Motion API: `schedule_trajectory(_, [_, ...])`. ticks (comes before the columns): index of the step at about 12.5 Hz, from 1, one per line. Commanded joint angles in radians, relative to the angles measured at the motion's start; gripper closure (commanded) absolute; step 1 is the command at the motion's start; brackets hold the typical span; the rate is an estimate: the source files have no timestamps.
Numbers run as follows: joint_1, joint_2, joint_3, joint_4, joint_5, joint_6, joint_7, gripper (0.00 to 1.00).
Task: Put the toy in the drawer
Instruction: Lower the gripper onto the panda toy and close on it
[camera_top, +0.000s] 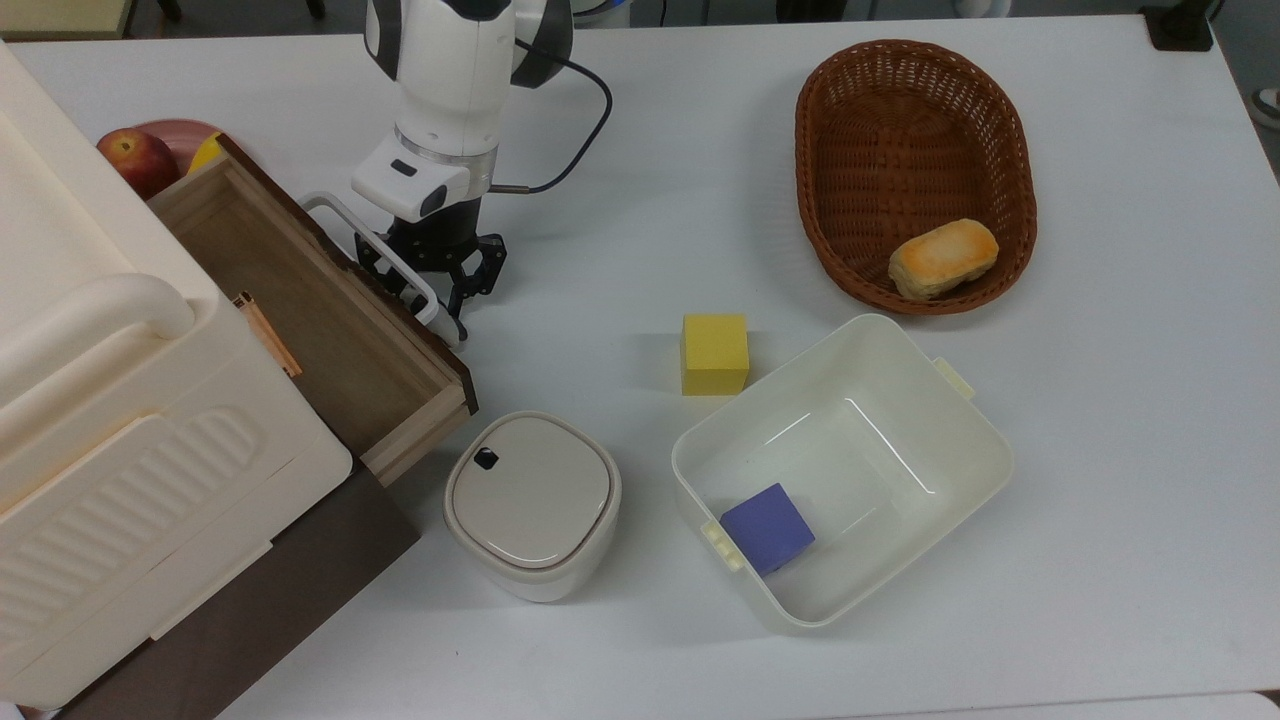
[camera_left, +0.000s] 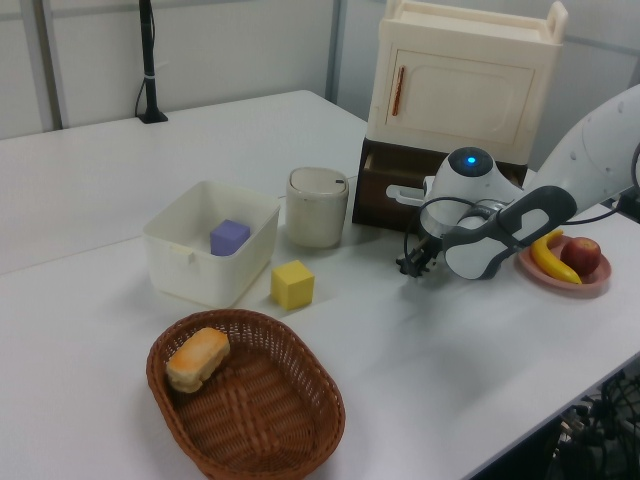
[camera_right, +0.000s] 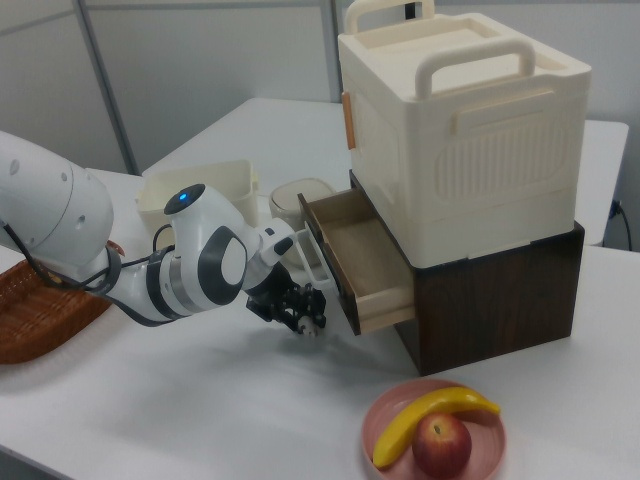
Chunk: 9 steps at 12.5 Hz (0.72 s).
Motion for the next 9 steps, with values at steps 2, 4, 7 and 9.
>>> schedule_trajectory(2, [0.040, -0.036, -0.001, -0.031, -0.026, -0.043, -0.004, 0.47])
schedule_trajectory(4, [0.072, -0.061, -0.001, -0.039, -0.026, -0.086, 0.004, 0.48])
schedule_trajectory(7, [0.120, -0.109, 0.002, -0.039, -0.021, -0.181, 0.009, 0.48])
schedule_trajectory(9, [0.146, -0.142, 0.003, -0.039, -0.015, -0.229, 0.009, 0.53])
